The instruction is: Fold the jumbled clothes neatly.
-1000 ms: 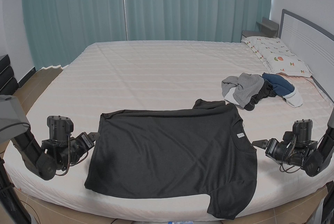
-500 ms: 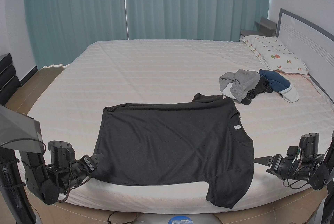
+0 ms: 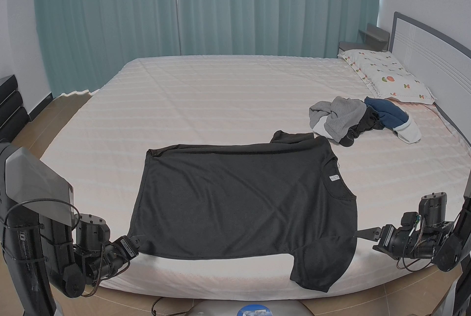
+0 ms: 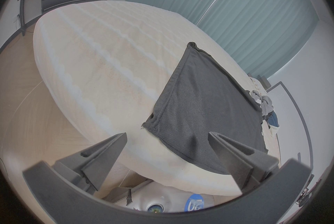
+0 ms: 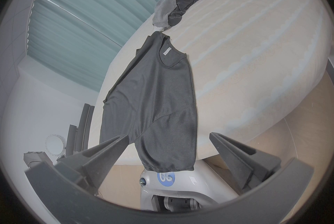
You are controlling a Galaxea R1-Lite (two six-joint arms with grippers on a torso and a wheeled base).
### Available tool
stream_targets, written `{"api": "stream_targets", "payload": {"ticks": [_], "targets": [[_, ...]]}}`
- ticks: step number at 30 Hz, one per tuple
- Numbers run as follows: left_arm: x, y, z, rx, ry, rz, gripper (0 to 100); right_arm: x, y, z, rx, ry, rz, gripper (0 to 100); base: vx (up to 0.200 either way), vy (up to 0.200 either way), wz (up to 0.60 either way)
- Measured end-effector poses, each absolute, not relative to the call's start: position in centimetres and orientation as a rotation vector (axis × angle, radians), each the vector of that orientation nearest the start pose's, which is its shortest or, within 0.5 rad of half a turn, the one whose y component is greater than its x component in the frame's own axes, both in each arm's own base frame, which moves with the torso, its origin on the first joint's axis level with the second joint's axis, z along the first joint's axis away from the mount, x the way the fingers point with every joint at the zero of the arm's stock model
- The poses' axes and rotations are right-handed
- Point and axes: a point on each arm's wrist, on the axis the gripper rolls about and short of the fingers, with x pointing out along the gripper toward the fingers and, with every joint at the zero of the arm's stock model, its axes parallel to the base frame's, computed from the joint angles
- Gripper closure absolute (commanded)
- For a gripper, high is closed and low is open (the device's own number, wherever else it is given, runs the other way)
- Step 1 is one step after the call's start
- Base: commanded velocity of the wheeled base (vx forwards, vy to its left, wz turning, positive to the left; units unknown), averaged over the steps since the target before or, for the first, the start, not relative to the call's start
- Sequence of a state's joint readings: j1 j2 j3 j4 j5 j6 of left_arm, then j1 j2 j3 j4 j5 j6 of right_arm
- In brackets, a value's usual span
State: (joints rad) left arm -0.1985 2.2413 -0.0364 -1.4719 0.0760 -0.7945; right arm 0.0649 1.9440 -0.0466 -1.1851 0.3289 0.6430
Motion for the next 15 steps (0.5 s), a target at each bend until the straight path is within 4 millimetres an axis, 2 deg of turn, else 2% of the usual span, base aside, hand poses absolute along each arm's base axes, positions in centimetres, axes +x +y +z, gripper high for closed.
{"api": "stream_targets", "payload": {"ticks": [15], "targets": [[23.9, -4.6, -3.2, -0.730, 0.698, 0.194, 0, 19.9, 2.3, 2.3, 0.699, 0.814, 0.144, 0, 0.000, 0.000, 0.00]]}}
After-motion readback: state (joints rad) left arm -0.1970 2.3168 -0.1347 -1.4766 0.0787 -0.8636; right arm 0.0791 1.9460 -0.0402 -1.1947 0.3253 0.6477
